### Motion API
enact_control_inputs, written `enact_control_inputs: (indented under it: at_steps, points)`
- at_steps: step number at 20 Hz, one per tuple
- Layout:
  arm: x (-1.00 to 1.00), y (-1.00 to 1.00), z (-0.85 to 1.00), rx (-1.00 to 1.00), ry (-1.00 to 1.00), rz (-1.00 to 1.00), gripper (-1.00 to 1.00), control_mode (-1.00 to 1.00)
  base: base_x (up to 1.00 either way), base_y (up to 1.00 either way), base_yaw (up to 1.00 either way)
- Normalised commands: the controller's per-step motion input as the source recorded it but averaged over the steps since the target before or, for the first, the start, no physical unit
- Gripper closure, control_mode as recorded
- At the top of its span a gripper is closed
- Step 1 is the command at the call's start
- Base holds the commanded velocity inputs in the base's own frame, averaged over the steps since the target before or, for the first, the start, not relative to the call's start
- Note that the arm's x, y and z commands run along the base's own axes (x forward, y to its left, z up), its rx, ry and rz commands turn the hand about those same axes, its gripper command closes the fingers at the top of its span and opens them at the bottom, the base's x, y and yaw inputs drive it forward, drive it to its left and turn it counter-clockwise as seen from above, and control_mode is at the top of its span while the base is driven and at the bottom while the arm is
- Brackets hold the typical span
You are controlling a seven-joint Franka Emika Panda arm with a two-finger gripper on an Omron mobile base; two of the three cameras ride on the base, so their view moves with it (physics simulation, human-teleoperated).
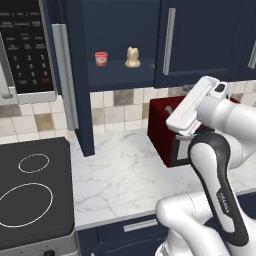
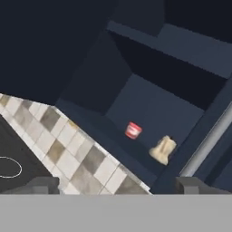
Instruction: Pick the candle and candle from the dining table and place them in the open cabinet. Close the cabinet after placing the objects.
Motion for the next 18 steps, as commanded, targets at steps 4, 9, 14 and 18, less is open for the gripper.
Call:
enact_control_inputs:
  at_steps: [4,9,14,18]
  points:
    - [-0.34,0.16,-0.08,-0.32,-0.29,0.0,-1.0,-1.0,0.0,0.0,0.0]
    - [-0.13,0.25,-0.06,-0.25,-0.09,0.0,-1.0,-1.0,0.0,0.0,0.0]
    - [-0.09,0.22,-0.04,-0.23,-0.09,0.0,-1.0,-1.0,0.0,0.0,0.0]
    - [-0.61,0.2,0.0,-0.16,-0.18,0.0,-1.0,-1.0,0.0,0.0,0.0]
